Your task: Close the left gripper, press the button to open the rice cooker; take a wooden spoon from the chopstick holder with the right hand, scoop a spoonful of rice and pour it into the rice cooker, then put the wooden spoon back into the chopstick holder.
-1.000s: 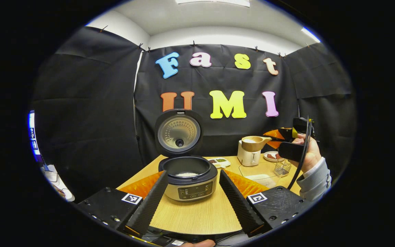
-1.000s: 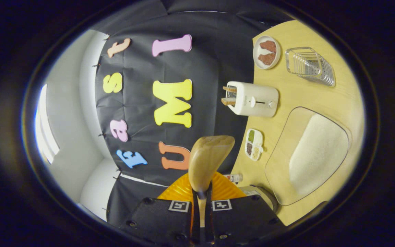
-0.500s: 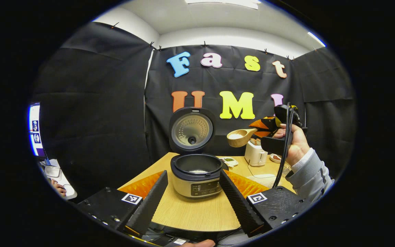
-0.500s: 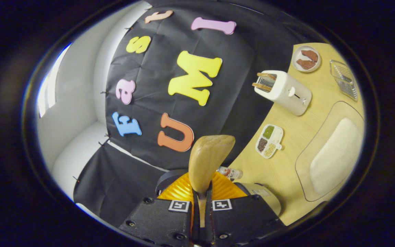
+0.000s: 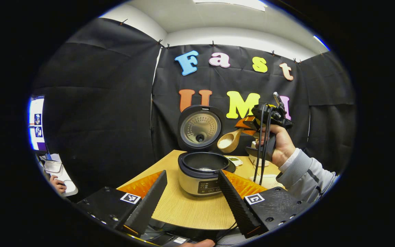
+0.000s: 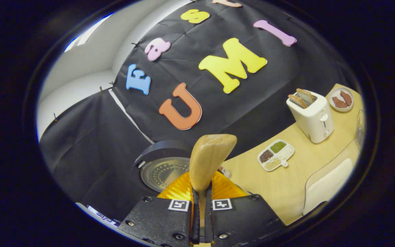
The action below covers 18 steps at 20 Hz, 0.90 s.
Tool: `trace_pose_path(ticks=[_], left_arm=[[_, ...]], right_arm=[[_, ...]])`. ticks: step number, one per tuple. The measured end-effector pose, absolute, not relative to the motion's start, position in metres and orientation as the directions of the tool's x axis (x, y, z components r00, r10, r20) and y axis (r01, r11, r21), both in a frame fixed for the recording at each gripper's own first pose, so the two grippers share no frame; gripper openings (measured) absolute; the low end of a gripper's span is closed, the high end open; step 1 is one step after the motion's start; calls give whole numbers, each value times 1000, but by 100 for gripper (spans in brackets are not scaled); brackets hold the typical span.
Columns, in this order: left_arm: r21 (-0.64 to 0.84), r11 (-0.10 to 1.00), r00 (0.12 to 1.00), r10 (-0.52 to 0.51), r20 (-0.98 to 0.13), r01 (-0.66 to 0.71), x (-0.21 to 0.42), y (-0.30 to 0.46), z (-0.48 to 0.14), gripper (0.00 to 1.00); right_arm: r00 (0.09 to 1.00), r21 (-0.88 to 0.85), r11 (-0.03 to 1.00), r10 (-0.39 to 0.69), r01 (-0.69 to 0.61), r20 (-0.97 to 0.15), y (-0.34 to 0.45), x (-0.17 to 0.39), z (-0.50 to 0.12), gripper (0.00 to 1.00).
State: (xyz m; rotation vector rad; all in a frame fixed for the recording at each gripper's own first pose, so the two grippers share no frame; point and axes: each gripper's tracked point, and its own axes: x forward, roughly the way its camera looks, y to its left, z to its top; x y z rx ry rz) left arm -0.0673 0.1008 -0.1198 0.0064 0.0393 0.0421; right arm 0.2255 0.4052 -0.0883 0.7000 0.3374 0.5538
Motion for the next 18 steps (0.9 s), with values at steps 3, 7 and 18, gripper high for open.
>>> trace_pose_path(ticks=[3, 7, 18], left_arm=[[10, 999, 999, 39, -37, -39, -68, 99, -120, 94], [5, 1000, 999, 29, -45, -29, -66, 94, -123, 95], [22, 999, 997, 30, -65, -29, -72, 94, -124, 95]], right_arm=[[807, 605, 689, 577, -399, -126, 417, 227, -95, 11], [816, 437, 770, 565, -466, -125, 431, 226, -97, 11], [817, 4, 818, 574, -575, -61, 469, 194, -74, 11]])
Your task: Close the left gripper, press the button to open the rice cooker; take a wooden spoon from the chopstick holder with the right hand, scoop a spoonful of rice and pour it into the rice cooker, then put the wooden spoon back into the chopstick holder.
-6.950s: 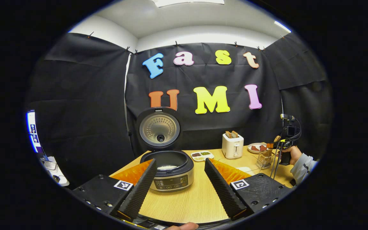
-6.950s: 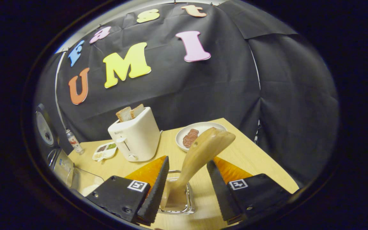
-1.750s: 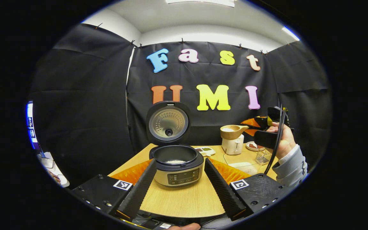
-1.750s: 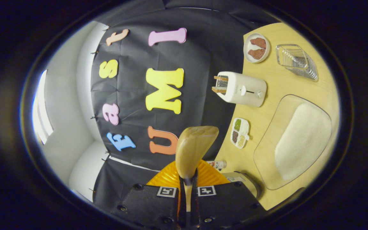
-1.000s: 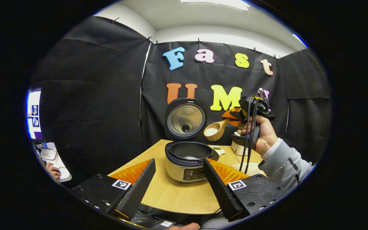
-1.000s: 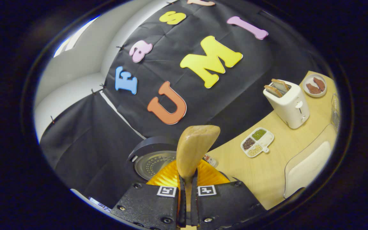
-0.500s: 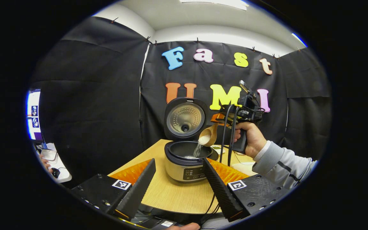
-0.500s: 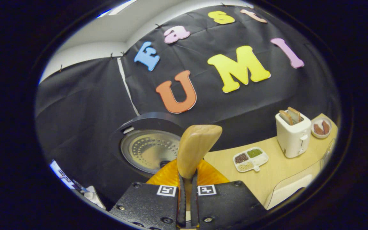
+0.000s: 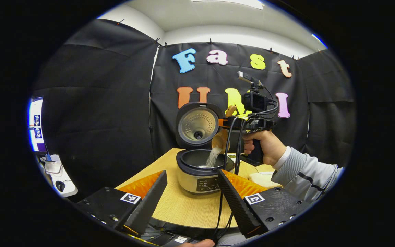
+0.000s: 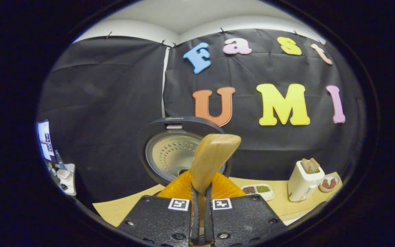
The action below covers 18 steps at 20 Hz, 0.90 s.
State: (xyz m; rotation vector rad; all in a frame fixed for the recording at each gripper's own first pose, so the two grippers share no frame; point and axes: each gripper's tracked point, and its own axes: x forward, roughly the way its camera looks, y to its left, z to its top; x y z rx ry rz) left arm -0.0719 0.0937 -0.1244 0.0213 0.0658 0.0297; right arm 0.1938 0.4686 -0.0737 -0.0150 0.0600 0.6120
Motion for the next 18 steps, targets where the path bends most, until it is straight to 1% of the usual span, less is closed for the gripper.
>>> trace_pose_path(ticks=[2, 4, 8, 13, 18], left_arm=[[27, 999, 997, 34, -63, -32, -73, 97, -125, 95], [25, 999, 997, 37, -66, -35, -72, 97, -125, 95], [35, 998, 996, 49, -75, -47, -71, 101, -125, 95], [20, 998, 995, 54, -80, -52, -75, 102, -123, 95], [24, 998, 994, 64, -86, -62, -74, 97, -122, 95]], right_arm=[[803, -97, 798, 595, -595, -33, 482, 185, -63, 11], [798, -205, 777, 602, -595, -30, 491, 176, -61, 11], [812, -357, 754, 583, -552, -25, 499, 163, -64, 11], [820, -350, 761, 571, -546, -39, 493, 163, -65, 11], [843, -300, 798, 536, -523, -44, 454, 168, -52, 11]])
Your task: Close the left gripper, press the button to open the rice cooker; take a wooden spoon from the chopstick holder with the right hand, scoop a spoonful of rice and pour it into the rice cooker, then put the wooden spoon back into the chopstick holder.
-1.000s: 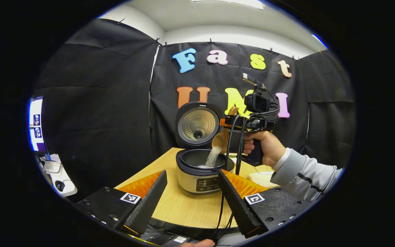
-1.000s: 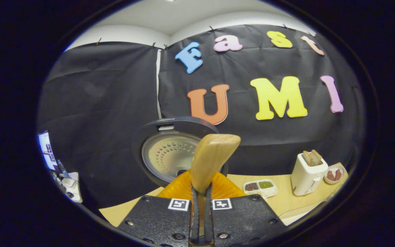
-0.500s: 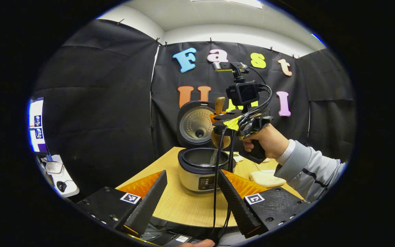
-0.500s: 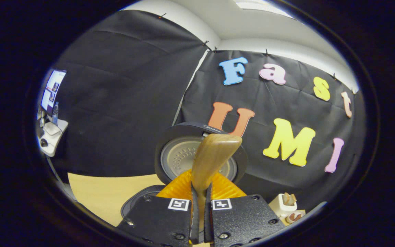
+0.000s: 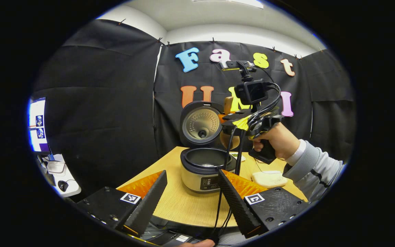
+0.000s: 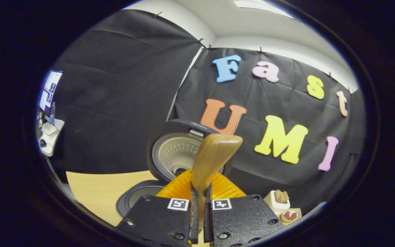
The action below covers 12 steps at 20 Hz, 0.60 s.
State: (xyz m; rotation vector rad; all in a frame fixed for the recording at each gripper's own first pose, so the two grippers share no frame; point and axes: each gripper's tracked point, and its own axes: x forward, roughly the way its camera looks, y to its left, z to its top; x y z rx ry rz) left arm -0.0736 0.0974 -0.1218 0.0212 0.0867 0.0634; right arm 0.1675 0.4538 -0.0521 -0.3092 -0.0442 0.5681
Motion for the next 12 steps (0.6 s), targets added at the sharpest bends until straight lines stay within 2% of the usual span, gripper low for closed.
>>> trace_pose_path(ticks=[6, 12], left_arm=[[14, 1000, 996, -4, -90, 5, -64, 53, -115, 95], [50, 997, 996, -47, -78, 51, -55, 9, -109, 95]], right_arm=[[875, -243, 844, 481, -478, -49, 380, 181, -43, 11], [926, -199, 905, 375, -376, -43, 278, 200, -38, 12]])
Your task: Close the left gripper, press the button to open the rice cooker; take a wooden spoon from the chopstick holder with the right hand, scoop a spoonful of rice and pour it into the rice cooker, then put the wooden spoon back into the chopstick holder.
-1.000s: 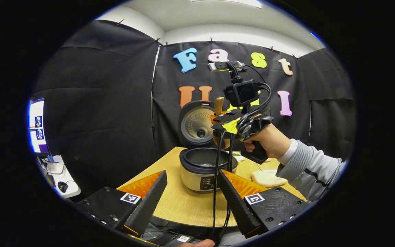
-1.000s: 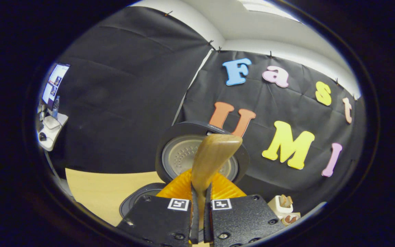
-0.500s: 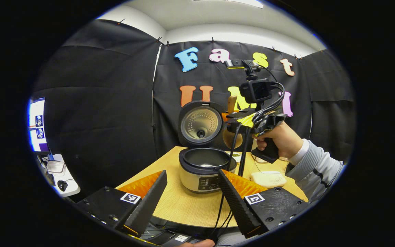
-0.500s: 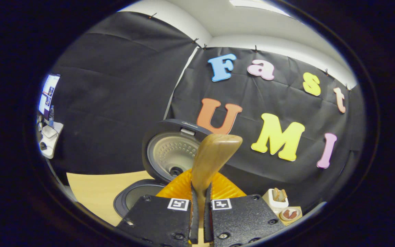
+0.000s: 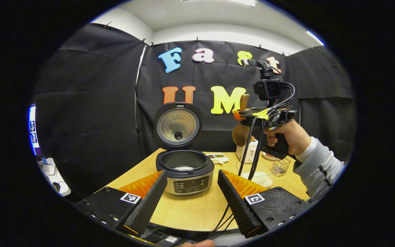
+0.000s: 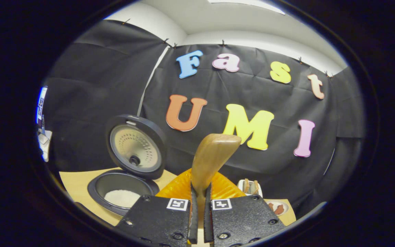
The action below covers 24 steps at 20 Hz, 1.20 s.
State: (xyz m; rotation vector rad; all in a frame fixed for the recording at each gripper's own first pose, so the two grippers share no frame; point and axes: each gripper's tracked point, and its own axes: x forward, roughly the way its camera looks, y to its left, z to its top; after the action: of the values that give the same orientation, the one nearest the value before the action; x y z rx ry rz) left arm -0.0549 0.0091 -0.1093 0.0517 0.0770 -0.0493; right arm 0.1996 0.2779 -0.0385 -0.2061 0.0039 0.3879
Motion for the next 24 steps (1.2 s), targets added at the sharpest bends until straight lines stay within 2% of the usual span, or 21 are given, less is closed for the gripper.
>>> trace_pose_path(ticks=[11, 16, 24], left_arm=[[76, 990, 991, -118, -57, 122, -35, -57, -103, 95], [80, 986, 988, -142, -52, 146, -24, -78, -102, 95], [94, 983, 987, -152, -57, 157, -6, -93, -111, 95]], right_arm=[[981, -147, 971, 182, -190, -67, 101, 227, -53, 12], [989, -102, 986, 123, -131, -83, 48, 245, -74, 13], [980, -20, 997, 64, -69, -189, -1, 282, -144, 13]])
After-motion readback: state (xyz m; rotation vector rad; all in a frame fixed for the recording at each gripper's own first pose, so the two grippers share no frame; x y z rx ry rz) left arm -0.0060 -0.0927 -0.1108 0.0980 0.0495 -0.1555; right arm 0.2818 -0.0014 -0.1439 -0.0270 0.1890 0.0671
